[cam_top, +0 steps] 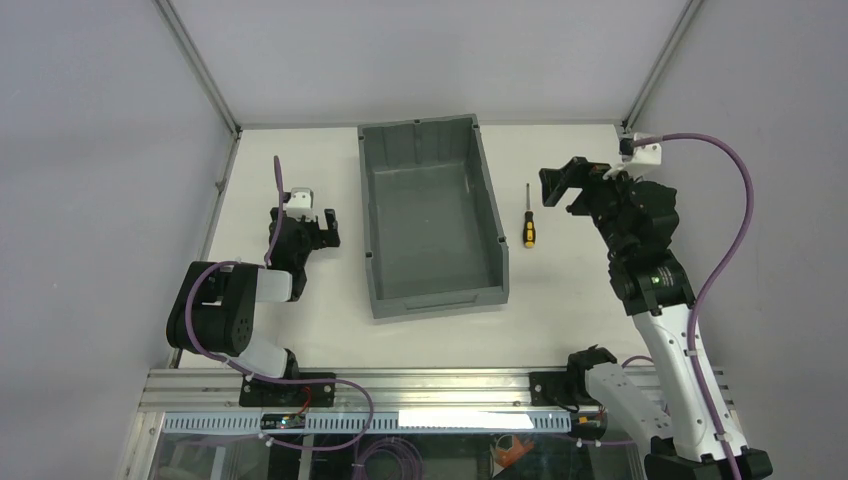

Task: Put the screwdriver in the bin
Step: Pick up the screwdriver from the center of the board.

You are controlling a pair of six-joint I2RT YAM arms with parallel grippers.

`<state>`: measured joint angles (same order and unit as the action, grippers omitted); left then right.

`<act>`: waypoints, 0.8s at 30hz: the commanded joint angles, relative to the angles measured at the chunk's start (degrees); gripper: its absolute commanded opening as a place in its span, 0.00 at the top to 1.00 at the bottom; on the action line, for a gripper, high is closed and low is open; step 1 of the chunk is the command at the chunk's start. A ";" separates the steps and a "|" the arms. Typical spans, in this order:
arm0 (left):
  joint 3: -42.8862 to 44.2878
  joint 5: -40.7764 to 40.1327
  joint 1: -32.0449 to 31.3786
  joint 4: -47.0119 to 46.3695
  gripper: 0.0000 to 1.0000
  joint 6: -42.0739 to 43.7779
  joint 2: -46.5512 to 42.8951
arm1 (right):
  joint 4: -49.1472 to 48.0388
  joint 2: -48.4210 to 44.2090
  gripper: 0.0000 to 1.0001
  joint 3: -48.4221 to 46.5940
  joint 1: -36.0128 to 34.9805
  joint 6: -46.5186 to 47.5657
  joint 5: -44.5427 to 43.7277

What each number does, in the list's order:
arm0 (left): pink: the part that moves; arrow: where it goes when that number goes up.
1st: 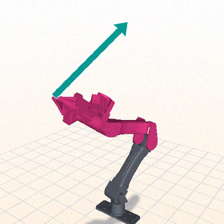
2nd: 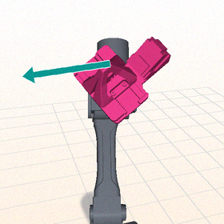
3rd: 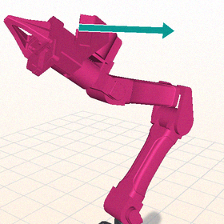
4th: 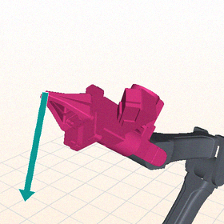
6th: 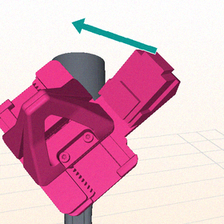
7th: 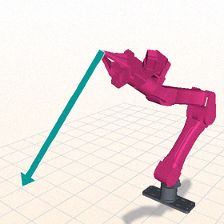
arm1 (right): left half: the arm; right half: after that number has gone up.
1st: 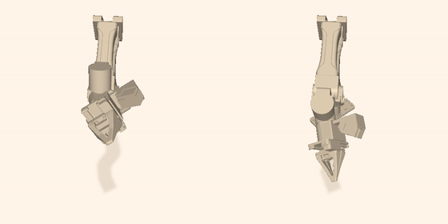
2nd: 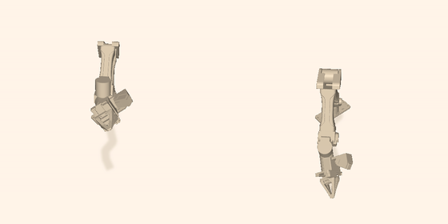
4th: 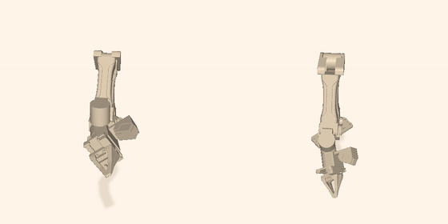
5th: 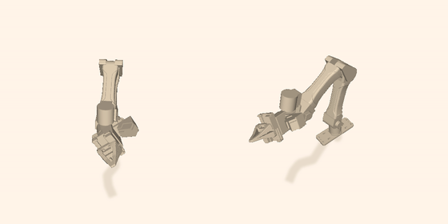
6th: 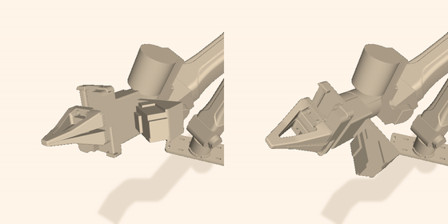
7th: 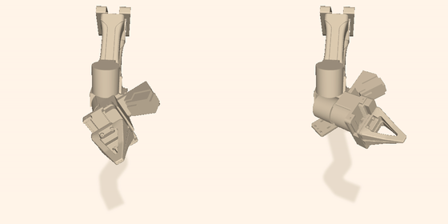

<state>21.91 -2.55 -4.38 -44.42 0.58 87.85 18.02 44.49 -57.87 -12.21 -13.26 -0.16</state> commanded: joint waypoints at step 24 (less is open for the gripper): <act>0.06 0.91 0.60 -1.59 0.01 -0.46 -1.68 | 9.28 11.99 0.01 -17.92 -0.16 3.62 -4.38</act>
<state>21.91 -2.57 -4.38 -44.42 0.58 87.85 22.41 52.97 -69.32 -12.21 -10.74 -1.37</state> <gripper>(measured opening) 0.992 0.990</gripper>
